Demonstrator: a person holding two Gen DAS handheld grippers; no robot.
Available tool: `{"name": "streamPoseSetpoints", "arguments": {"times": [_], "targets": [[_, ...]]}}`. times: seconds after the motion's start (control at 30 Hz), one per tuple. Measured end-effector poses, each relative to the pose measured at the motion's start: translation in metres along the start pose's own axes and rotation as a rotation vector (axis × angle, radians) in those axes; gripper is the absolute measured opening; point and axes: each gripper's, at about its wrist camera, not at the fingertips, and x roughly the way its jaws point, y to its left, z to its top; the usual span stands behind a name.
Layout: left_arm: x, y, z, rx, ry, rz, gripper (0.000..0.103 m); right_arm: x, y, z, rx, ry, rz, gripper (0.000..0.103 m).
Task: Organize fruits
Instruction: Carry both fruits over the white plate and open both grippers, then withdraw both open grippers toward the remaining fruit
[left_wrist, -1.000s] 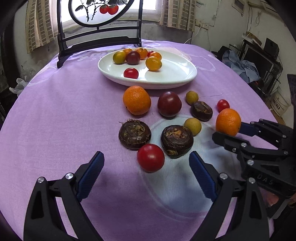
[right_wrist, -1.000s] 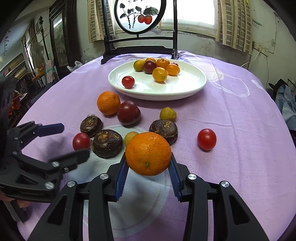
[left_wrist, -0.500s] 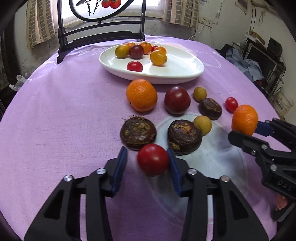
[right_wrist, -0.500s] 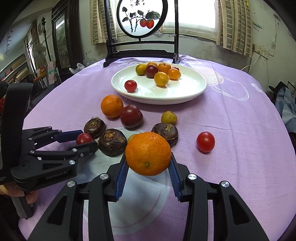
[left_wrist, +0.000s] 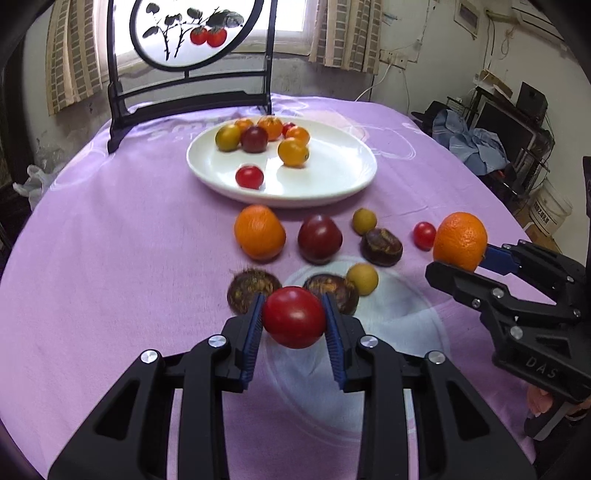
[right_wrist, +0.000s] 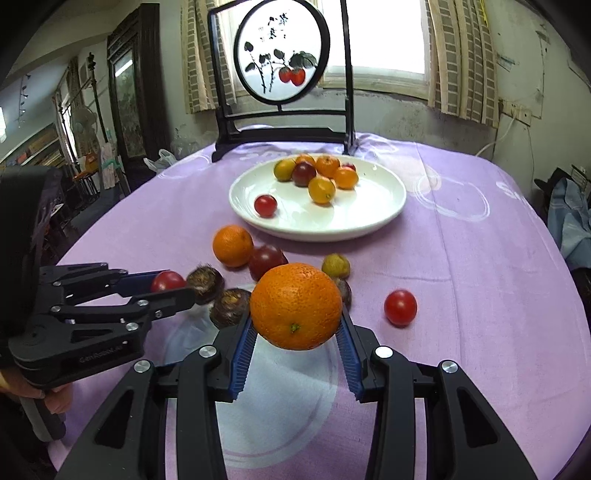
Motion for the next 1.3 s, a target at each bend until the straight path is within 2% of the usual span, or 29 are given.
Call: {"name": "streamPoseSetpoints", "arguments": {"times": [0.2,0.37,0.57,0.77,0.8,0.83,0.87,0.9,0.97,1.13,1.3], "targets": [[0.004,0.008,0.041,0.005,-0.024,0.031,0.031,0.002,-0.005,0.028,-0.048,-0.024,-0.016,0.043],[0.030,0.018,0.080,-0.013,-0.034,0.070,0.031,0.020,-0.013,0.055,-0.058,-0.039,-0.036,0.043],[0.066,0.038,0.114,-0.061,-0.012,0.095,0.031,0.059,-0.026,0.077,-0.022,0.000,-0.033,0.043],[0.099,0.048,0.129,-0.088,0.018,0.093,0.031,0.102,-0.036,0.090,0.001,0.054,-0.045,0.045],[0.103,0.049,0.130,-0.091,0.019,0.085,0.038,0.108,-0.037,0.091,0.011,0.062,-0.043,0.047],[0.106,0.050,0.131,-0.093,0.018,0.085,0.045,0.111,-0.039,0.092,0.021,0.062,-0.042,0.054],[0.107,0.050,0.131,-0.097,0.010,0.091,0.062,0.112,-0.040,0.092,0.028,0.053,-0.052,0.058],[0.106,0.050,0.132,-0.105,-0.008,0.100,0.072,0.111,-0.039,0.091,0.030,0.045,-0.057,0.058],[0.103,0.049,0.131,-0.108,-0.029,0.106,0.073,0.110,-0.040,0.090,0.031,0.047,-0.047,0.058],[0.091,0.047,0.124,-0.114,-0.025,0.106,0.073,0.097,-0.046,0.083,0.047,0.046,-0.040,0.058],[0.071,0.042,0.108,-0.119,-0.039,0.116,0.078,0.075,-0.047,0.070,0.047,0.044,-0.041,0.059]]}}
